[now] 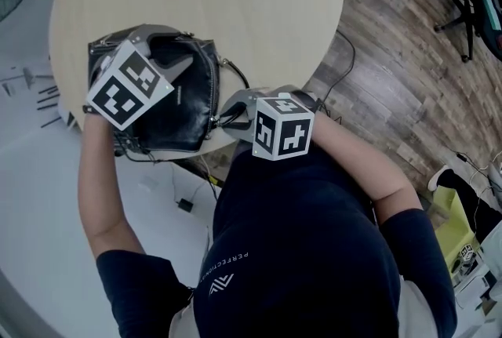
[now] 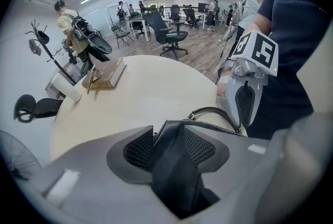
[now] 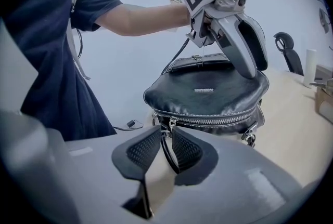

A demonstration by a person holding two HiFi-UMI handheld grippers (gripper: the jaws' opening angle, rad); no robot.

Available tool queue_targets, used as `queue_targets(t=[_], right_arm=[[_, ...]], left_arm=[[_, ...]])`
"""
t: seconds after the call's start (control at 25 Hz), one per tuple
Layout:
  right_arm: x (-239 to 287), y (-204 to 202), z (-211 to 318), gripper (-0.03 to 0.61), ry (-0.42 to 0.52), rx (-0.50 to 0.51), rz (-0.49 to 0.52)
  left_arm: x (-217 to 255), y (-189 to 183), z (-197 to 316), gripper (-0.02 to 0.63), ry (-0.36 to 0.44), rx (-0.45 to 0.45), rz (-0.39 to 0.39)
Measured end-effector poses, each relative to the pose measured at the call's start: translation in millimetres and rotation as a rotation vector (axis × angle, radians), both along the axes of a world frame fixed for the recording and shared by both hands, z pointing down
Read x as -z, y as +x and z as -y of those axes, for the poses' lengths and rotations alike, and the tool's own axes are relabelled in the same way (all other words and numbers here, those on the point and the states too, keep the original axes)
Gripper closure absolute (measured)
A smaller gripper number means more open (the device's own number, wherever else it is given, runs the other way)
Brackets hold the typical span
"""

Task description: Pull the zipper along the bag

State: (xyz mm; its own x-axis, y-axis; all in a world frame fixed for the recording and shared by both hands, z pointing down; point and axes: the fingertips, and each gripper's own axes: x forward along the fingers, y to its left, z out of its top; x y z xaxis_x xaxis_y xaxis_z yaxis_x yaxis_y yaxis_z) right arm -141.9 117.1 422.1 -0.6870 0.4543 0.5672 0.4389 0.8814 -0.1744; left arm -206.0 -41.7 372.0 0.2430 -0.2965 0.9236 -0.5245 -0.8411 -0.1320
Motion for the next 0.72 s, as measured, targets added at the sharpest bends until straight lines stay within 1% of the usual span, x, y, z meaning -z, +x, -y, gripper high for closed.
queue_targets(t=[0.12, 0.24, 0.32, 0.44, 0.56, 0.72], right_arm=[[4, 3, 5, 0.505, -0.010, 0.002, 0.004], [7, 7, 12, 0.505, -0.001, 0.008, 0.005], [8, 11, 17, 0.505, 0.007, 0.010, 0.004], [11, 15, 21, 0.505, 0.016, 0.010, 0.006], [15, 18, 23, 0.505, 0.015, 0.011, 0.011], [17, 21, 29, 0.505, 0.025, 0.004, 0.017]], left_arm=[[9, -8, -3, 0.423, 0.026, 0.058, -0.016], [17, -16, -10, 0.457, 0.057, 0.134, -0.049], [22, -20, -17, 0.486, 0.077, 0.181, -0.078], [31, -24, -32, 0.555, 0.105, 0.240, -0.107], [38, -28, -48, 0.591, 0.127, 0.305, -0.130], [37, -33, -67, 0.595, 0.165, 0.406, -0.145]])
